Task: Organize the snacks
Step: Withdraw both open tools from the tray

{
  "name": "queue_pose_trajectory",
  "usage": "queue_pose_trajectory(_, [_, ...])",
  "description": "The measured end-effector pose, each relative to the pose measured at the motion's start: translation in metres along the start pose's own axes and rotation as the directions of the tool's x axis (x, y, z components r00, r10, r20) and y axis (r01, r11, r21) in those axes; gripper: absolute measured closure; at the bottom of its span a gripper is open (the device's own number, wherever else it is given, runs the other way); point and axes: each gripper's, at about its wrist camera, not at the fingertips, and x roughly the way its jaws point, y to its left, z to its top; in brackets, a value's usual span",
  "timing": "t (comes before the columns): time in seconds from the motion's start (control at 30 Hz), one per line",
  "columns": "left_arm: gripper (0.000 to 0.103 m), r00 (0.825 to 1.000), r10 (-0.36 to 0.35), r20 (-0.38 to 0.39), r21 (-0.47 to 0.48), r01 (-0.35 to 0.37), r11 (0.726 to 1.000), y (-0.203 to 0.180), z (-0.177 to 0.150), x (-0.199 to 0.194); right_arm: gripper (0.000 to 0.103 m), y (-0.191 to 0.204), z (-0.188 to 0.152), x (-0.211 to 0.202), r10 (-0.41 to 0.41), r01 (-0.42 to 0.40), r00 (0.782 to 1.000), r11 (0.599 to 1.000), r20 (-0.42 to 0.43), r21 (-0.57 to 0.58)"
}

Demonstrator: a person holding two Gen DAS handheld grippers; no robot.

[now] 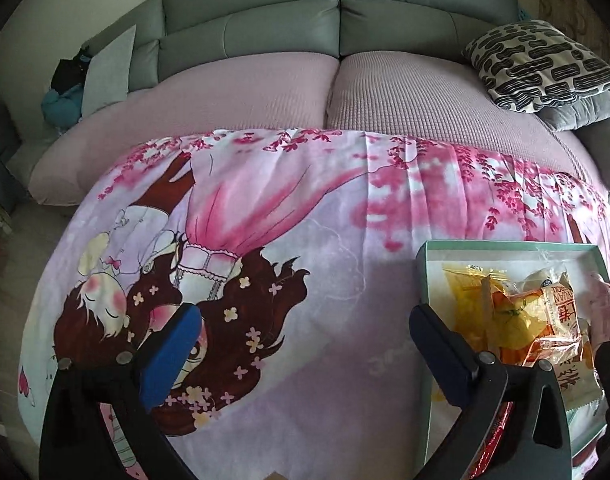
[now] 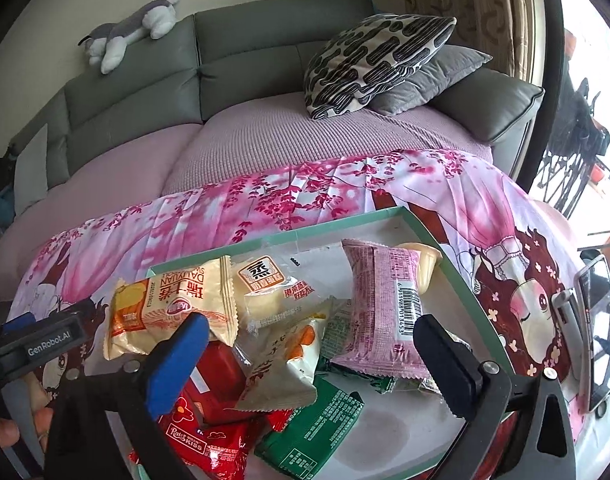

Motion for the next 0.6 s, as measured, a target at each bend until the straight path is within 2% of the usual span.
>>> queue_pose_trajectory(0.1, [0.0,1.0,-0.008,-0.001,0.007,0.008,1.0,-0.001,0.0,-0.002,0.0,0.002,0.0,0.0,-0.001,0.001,1.0,1.0,0.001,-0.006])
queue_pose_trajectory(0.33, [0.0,0.998,-0.061,-0.009,-0.04,0.061,0.997,0.003,-0.005,-0.012,0.0,0.008,-0.002,-0.007,0.001,-0.001,1.0,1.0,0.016,-0.016])
queue_pose_trajectory(0.5, [0.0,0.999,-0.031,-0.01,-0.053,0.03,0.998,0.012,-0.017,-0.024,0.0,0.011,-0.007,-0.016,0.005,-0.005,1.0,1.0,0.023,-0.008])
queue_pose_trajectory(0.6, [0.0,0.999,-0.039,-0.01,-0.052,0.039,0.998,0.018,-0.027,-0.031,0.0,0.016,-0.019,-0.024,0.009,-0.008,1.0,1.0,0.022,-0.026])
